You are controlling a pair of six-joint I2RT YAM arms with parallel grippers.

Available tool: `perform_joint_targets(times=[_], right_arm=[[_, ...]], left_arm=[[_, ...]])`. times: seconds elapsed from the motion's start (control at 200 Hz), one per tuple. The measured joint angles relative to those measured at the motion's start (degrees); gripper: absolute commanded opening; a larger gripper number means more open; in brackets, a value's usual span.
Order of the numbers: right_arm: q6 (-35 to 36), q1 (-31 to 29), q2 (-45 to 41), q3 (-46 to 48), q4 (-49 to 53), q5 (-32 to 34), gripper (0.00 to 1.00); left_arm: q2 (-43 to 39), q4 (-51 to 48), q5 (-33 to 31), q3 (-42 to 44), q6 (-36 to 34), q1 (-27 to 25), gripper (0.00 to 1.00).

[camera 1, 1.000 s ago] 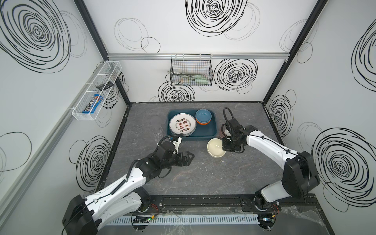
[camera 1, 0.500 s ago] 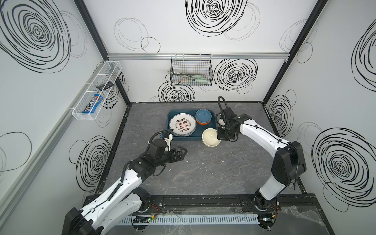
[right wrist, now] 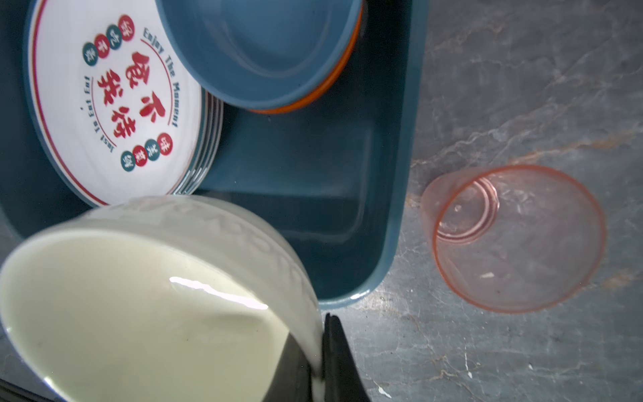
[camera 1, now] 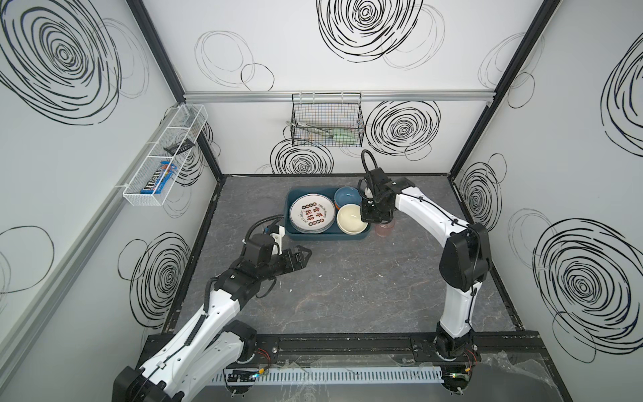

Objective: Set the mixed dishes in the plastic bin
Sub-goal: 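Lift the cream bowl and carry it over the teal bin, then lower the cream bowl onto the blue bowl inside the teal bin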

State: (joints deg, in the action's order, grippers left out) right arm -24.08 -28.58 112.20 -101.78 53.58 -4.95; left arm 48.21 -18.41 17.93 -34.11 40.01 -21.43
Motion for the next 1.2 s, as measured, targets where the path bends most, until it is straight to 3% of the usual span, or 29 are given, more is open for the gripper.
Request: perform_joint_targets(times=[0.54, 1.196], right_arm=[[0.11, 4.24, 17.59, -28.79, 7.37, -0.42, 0.02], [-0.48, 6.95, 24.72, -35.17, 5.38, -3.5, 0.02]], left_arm=[[-0.02, -0.17, 1.79, 0.0, -0.13, 2.67, 0.94], [-1.97, -1.18, 2.16, 0.13, 1.27, 2.86, 0.94]])
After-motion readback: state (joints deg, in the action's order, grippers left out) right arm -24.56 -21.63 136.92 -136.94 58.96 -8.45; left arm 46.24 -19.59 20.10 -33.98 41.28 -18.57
